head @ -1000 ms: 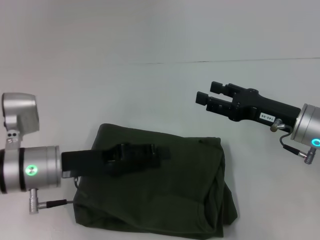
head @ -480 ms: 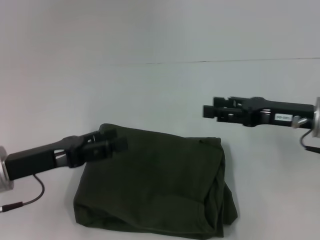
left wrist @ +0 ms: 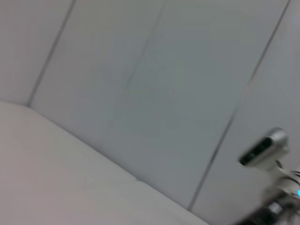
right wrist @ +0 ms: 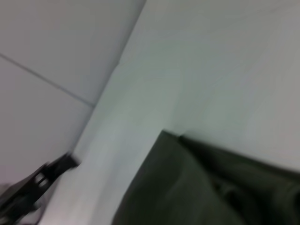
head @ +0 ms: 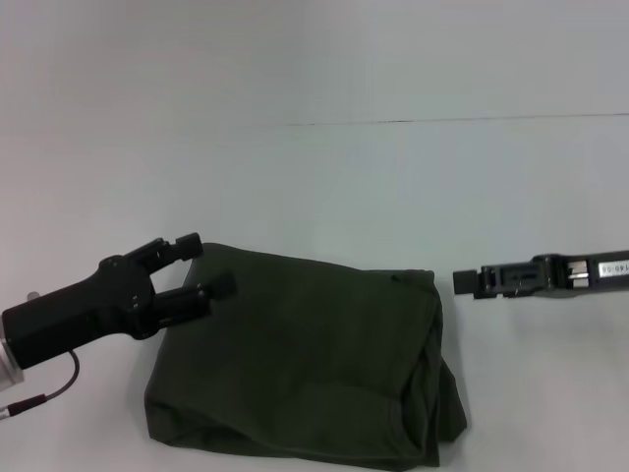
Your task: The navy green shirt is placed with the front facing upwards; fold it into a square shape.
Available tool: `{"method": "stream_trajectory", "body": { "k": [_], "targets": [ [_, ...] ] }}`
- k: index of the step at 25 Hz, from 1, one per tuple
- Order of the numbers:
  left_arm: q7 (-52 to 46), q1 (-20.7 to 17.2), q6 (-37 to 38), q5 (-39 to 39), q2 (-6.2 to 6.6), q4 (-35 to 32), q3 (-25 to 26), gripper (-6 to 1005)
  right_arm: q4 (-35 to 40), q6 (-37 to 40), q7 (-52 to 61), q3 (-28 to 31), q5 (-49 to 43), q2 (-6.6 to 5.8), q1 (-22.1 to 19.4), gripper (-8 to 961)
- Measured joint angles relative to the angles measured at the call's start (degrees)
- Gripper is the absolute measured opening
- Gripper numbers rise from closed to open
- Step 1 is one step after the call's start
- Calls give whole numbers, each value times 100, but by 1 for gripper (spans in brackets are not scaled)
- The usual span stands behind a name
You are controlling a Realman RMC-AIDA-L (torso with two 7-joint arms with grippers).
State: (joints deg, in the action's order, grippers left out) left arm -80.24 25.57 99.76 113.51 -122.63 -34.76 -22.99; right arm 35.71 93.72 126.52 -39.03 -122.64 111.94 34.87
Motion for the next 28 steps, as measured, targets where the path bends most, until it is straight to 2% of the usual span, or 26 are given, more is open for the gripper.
{"method": "stream_trajectory", "body": {
  "k": [5,13,21,28],
  "targets": [
    [671,-3,-279,-309,-143,206,179,949,-248,114,-141,28,12,90,-10,774],
    [1131,59,-666,-768,-141,596,194,949,-466,-276,-144,-21,-3,205,16,774],
    [1188,62,-731,-879,-145,619,200,950,-625,-689,-35,-144,-149,205,57,774],
    [1190,64,-746,-890,-146,619,242,950,-654,-1140,-39,-584,-154,372,116,773]
  ]
}}
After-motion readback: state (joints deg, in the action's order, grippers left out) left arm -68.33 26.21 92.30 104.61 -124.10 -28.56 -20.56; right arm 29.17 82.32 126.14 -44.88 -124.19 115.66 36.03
